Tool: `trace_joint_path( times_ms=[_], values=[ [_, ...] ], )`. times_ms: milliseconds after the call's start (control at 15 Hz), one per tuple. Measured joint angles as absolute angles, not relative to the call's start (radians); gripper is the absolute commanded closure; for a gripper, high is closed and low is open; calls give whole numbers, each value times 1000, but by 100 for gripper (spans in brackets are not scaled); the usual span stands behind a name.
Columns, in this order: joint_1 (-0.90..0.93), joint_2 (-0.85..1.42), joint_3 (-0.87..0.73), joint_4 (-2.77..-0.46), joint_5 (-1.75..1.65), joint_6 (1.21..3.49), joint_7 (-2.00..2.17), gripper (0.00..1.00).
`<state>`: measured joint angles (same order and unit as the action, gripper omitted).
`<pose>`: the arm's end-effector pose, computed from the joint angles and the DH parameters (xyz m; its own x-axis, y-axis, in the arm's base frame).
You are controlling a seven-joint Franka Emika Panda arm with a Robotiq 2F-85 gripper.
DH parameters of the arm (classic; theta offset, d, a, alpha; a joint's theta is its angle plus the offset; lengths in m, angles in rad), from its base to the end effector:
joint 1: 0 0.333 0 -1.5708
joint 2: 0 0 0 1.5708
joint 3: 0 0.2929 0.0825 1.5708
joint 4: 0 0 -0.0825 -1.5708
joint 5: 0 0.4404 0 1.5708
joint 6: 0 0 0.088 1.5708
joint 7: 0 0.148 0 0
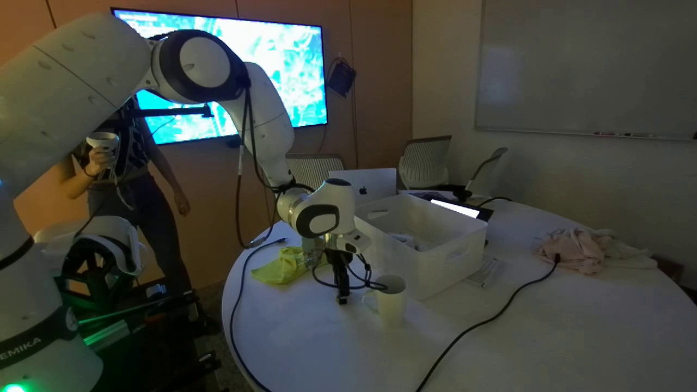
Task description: Put all the towels in the basket and the other objects in the white mug
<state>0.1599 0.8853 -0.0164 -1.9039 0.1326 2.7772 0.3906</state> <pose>0.5891 0.0795 -0.0793 0.9338 -0.3569 -0.0248 -0.3574 -0.9336 -0.0255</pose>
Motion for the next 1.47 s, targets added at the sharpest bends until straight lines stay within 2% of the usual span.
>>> trace_joint_path(
  times_ms=[267, 333, 400, 467, 1000, 1133, 1267, 1467],
  values=[
    [160, 887, -18, -1900, 134, 2777, 403, 0],
    [160, 888, -18, -1899, 134, 2777, 406, 25],
    [160, 888, -18, -1899, 134, 2777, 409, 26],
    [160, 888, -18, -1899, 134, 2777, 411, 32],
    [166, 885, -25, -1885, 134, 2777, 419, 95],
    [172, 884, -29, -1883, 134, 2776, 419, 99],
    [183, 884, -37, -1883, 134, 2773, 419, 95],
    [201, 881, -52, -1884, 132, 2756, 418, 97]
  ],
)
